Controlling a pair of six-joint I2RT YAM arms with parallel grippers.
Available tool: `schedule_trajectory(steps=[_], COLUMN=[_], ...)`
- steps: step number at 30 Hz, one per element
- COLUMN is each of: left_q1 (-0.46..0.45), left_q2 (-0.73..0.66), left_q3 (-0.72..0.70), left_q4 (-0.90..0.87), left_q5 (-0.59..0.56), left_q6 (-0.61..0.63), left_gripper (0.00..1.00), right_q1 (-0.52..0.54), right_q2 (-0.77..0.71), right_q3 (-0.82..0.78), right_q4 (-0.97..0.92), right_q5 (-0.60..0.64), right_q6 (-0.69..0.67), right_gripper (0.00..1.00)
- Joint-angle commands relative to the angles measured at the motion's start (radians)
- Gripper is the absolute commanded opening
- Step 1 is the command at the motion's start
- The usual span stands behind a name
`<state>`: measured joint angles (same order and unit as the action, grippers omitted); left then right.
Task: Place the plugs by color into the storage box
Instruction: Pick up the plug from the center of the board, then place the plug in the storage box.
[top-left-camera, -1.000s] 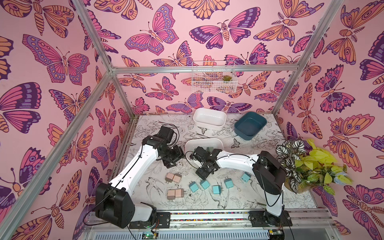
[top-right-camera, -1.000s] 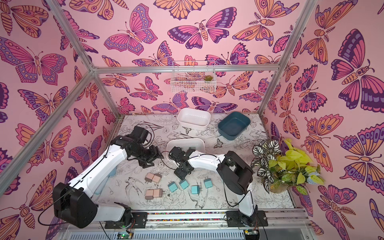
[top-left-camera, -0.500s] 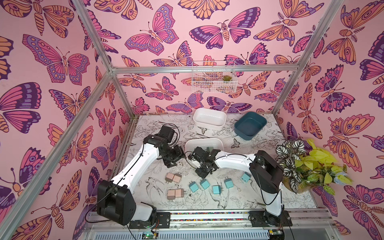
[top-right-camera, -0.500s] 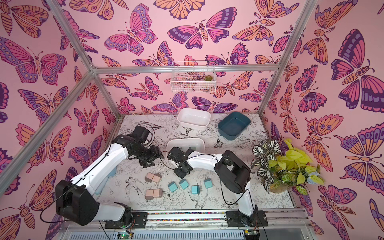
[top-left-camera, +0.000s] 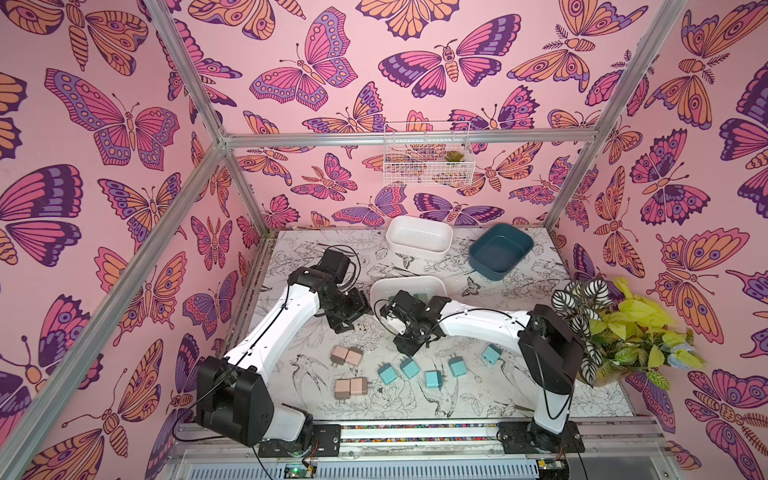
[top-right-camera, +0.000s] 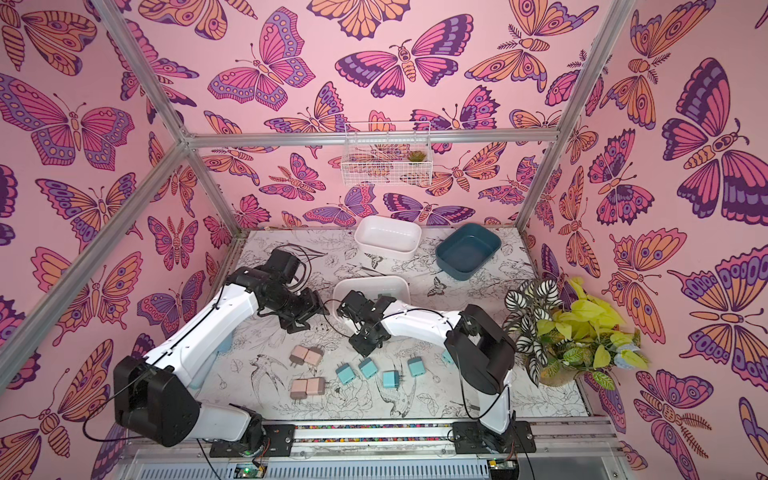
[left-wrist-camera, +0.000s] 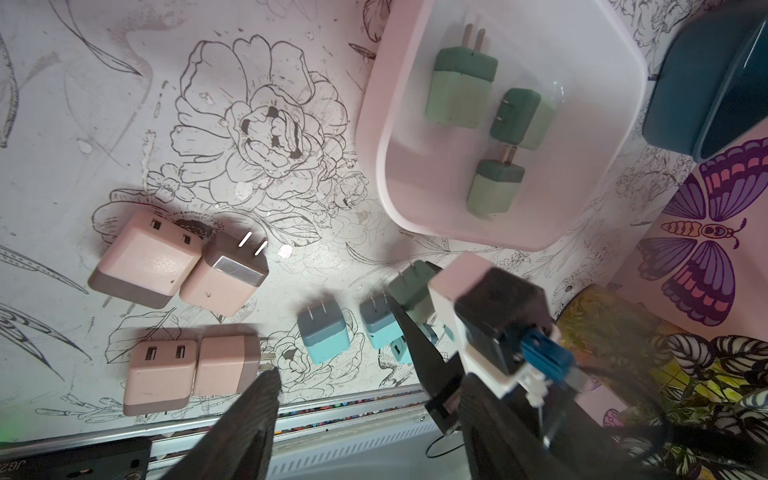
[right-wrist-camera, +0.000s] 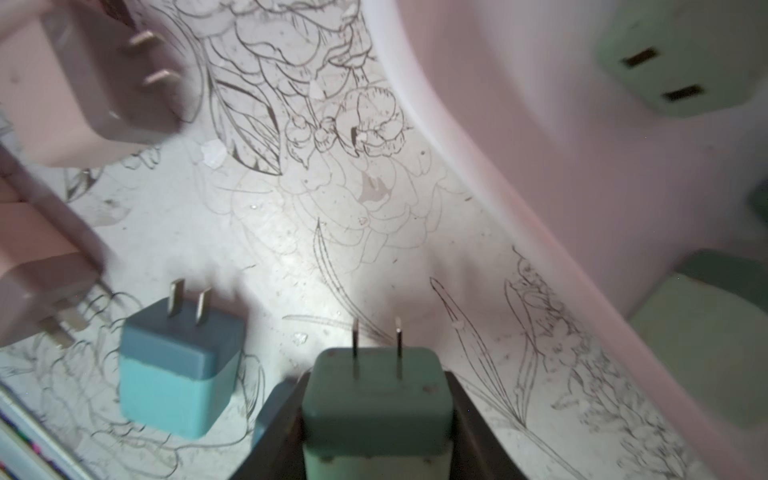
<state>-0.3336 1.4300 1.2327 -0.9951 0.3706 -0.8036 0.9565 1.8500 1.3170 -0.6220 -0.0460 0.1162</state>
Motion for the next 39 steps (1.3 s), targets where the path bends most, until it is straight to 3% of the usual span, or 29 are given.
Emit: schedule_trajectory(steps=[1,9,16,23,30,39], left_q1=[0.014,0.082,0.087,0.103,0.113,0.114], left_q2=[0.018,0.016,0.012,-0.032,-0.023,0.010], left_q3=[0.033,0.039,0.036,-0.009,-0.004,0.017], left_q4=[-0.007,-0.008,-0.008,-0.008,-0.009,-0.009], left_q5=[0.000,0.017,0.030,0.029,0.036,0.050], left_q6=[0.029,0.050,0.052,0.047,0.055,0.066], left_gripper=[0.71,0.71,0.71,0.71,0.71,0.70], right_q1=[0.007,0.005,-0.067,-0.147,-0.155,-0.155], right_q2=[-0.082,-0.114,0.034,0.193,0.299,0.332], right_q3=[0.004,0.183,0.385,0.489,0.505,0.460], right_q4=[-0.074,-0.218,-0.274,-0.251,-0.218,-0.184], right_q5=[0.006,0.084,0.105,0.041,0.006,-0.029], right_q6=[0.034,-0.015,-0.086,-0.090,-0.076,-0.050], right_gripper=[0.44,0.46,0.45,0.45,0.45,0.45])
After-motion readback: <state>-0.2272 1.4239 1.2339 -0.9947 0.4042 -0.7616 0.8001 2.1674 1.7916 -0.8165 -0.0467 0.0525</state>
